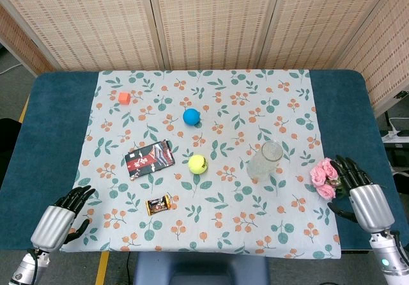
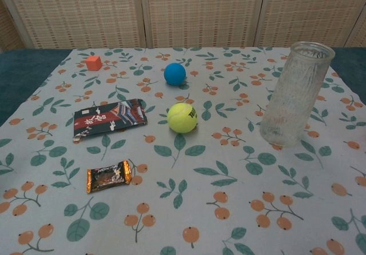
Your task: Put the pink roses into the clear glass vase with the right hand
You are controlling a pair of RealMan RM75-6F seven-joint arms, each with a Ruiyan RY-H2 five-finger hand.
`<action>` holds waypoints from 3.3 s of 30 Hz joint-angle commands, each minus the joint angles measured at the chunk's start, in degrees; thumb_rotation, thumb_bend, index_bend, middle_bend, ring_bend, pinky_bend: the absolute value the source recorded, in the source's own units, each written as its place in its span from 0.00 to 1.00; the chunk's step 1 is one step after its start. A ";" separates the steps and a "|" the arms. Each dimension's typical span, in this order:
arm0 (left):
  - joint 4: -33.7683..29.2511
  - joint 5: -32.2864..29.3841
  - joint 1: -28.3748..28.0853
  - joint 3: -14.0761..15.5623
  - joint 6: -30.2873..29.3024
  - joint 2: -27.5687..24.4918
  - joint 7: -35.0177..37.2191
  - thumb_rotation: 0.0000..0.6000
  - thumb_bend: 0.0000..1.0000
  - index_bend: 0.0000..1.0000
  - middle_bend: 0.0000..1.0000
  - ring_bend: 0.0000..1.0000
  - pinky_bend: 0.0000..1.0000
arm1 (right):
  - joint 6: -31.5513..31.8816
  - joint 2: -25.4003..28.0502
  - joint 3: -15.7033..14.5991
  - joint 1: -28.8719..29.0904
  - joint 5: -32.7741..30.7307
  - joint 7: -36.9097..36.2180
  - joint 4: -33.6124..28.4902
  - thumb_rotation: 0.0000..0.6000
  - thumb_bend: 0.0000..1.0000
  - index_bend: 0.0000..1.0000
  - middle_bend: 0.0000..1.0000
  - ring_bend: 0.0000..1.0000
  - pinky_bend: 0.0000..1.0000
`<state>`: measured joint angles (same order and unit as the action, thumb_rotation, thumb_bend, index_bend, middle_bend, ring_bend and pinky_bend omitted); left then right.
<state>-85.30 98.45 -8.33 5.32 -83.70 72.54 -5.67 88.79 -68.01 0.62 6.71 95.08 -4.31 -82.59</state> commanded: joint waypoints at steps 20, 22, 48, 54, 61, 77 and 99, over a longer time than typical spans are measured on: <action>-0.09 0.38 0.04 0.11 -0.21 0.07 -0.47 1.00 0.38 0.10 0.12 0.13 0.36 | -10.64 1.51 6.17 1.61 -17.75 23.45 -5.79 1.00 0.06 0.02 0.70 0.81 0.95; 0.03 0.01 -0.01 0.08 0.17 0.14 -0.38 1.00 0.38 0.10 0.12 0.14 0.36 | -16.66 2.47 7.00 3.73 -21.82 22.79 -6.02 1.00 0.06 0.00 0.71 0.82 0.95; 0.12 0.10 -0.16 0.29 0.64 0.22 -0.64 1.00 0.38 0.10 0.12 0.14 0.36 | -48.52 -3.05 6.75 17.12 -39.08 15.42 10.31 1.00 0.06 0.09 0.78 0.88 1.00; 0.13 0.10 -0.12 0.30 0.56 0.19 -0.56 1.00 0.38 0.10 0.12 0.14 0.36 | -50.18 -6.79 6.22 18.23 -40.28 14.25 15.74 1.00 0.06 0.25 0.81 0.91 1.00; 0.13 0.20 -0.13 0.40 0.59 0.15 -0.57 1.00 0.38 0.10 0.12 0.14 0.36 | -51.07 -9.17 5.85 18.63 -39.14 11.68 19.47 1.00 0.07 0.55 0.84 0.94 1.00; -0.33 -0.20 0.13 0.08 0.01 -0.11 -0.41 1.00 0.38 0.10 0.12 0.14 0.36 | -14.21 3.40 5.24 7.07 -9.12 -11.31 -4.34 1.00 0.63 0.90 0.89 0.95 1.00; -0.47 -0.79 0.25 -0.24 -0.02 -0.32 0.15 1.00 0.38 0.10 0.12 0.14 0.36 | -16.16 21.30 11.69 14.25 -6.02 -29.15 -39.59 1.00 0.71 0.91 0.90 0.97 1.00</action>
<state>-85.78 97.67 -8.08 5.09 -83.72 72.22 -5.53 75.68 -48.40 10.99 18.50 90.31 -30.77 -119.61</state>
